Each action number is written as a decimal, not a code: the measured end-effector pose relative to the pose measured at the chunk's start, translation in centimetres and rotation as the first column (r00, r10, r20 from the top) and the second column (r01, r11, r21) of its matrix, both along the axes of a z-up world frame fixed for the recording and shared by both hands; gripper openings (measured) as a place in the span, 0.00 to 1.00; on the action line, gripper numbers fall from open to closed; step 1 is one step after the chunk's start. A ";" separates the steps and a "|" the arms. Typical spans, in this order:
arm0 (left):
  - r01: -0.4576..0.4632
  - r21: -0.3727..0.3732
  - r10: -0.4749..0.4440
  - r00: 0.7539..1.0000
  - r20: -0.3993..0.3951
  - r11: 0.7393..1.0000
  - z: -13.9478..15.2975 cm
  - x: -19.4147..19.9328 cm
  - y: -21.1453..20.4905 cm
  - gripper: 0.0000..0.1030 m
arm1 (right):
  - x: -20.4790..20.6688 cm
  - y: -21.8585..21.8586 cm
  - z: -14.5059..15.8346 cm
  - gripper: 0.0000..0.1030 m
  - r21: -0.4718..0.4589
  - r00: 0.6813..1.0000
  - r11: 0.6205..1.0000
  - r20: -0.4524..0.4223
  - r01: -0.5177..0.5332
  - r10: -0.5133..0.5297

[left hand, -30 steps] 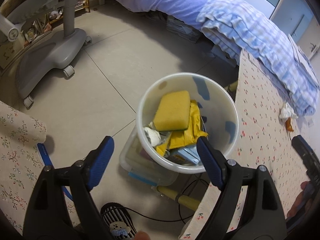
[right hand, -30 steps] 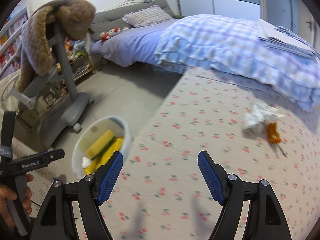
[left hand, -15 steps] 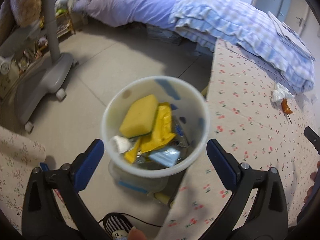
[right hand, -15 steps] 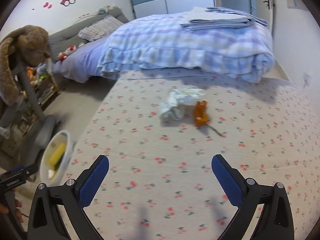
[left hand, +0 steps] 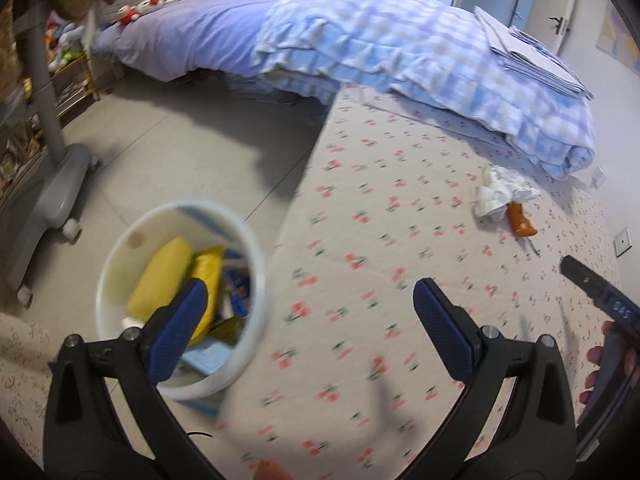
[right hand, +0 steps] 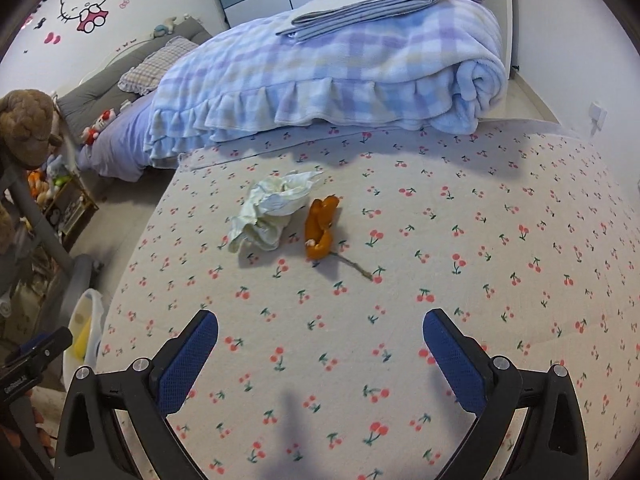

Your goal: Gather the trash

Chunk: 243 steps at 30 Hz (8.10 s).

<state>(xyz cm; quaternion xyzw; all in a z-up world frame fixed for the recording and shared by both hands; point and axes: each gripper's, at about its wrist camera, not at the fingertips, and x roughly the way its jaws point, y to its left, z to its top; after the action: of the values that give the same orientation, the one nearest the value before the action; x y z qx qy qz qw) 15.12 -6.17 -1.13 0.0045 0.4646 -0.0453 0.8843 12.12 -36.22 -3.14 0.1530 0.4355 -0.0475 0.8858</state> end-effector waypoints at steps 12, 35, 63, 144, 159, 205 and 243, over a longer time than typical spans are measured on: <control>0.038 -0.021 -0.037 0.999 0.020 0.999 -1.8 3.6 -5.3 0.99 | 3.4 -3.3 -3.7 1.00 0.083 0.997 0.995 -0.046 0.058 -0.054; 0.059 -0.060 -0.061 0.997 -0.039 0.996 -3.1 7.3 -8.1 0.99 | 8.5 -0.4 -4.5 0.45 -0.109 0.999 0.994 -0.037 -0.019 0.015; 0.397 -0.088 -0.393 0.918 0.059 0.914 -6.3 6.6 -20.3 0.24 | -1.5 -12.6 -3.2 0.18 0.055 0.993 0.995 -0.082 0.087 -0.083; -0.126 -0.267 0.109 0.991 -0.078 0.955 0.1 -3.1 15.9 0.73 | 0.3 21.5 1.7 0.18 0.065 0.887 0.885 0.015 -0.461 0.462; -0.261 -0.048 0.252 0.958 -0.133 0.964 -0.1 -3.0 18.3 0.89 | 2.6 26.8 1.3 0.18 0.107 0.852 0.846 0.030 -0.522 0.522; -0.156 -0.040 0.159 0.984 0.076 0.987 1.7 -13.6 9.8 0.99 | -15.8 13.1 4.0 0.88 -0.140 0.983 0.985 0.137 -0.105 0.124; -0.141 -0.015 0.142 0.982 0.124 0.990 2.1 -14.4 8.9 0.99 | -15.9 13.5 3.9 0.88 -0.170 0.980 0.982 0.164 -0.083 0.112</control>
<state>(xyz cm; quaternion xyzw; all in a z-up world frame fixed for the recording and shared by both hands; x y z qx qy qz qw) 0.75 2.73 0.94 -0.0285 0.4076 0.0166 0.9126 -3.75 -22.68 0.77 0.0623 0.3588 -0.0257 0.9310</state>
